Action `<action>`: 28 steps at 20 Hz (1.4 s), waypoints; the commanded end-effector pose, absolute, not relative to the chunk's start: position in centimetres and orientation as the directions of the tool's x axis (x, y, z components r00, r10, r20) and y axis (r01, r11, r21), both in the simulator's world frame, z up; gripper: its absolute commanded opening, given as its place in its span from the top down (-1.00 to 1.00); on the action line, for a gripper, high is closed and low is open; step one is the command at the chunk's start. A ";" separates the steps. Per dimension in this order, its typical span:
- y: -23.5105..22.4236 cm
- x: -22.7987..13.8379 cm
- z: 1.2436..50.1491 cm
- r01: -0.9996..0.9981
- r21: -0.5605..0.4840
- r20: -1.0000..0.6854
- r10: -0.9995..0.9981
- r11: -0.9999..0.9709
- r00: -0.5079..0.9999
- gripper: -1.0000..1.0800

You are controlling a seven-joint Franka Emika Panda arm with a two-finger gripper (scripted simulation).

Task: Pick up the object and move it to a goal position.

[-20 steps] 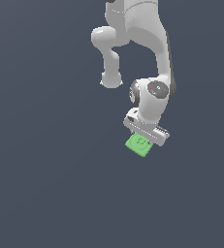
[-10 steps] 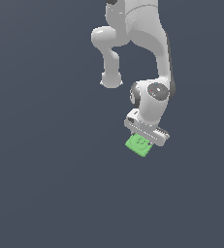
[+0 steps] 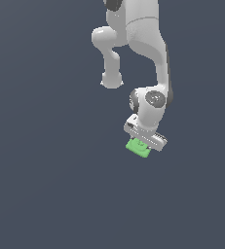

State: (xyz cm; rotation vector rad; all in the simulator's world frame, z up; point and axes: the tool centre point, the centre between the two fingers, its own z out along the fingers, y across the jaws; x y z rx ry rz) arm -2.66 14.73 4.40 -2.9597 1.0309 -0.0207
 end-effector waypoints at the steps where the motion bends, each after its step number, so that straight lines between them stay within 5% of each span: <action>1: 14.9 -3.2 3.0 -0.618 0.000 0.000 -0.618 -0.786 0.786 -0.92; 2: 14.9 -3.2 3.0 -0.618 0.000 0.000 -0.618 -0.786 0.786 -0.92; 3: 14.9 -3.2 3.0 -0.618 0.000 0.000 -0.618 -0.786 0.786 1.00; 18: 15.0 -1.7 4.7 -0.611 -0.037 0.026 -0.612 -0.791 0.790 1.00; 28: 14.9 2.0 7.3 -0.533 -0.155 0.102 -0.550 -0.832 0.829 1.00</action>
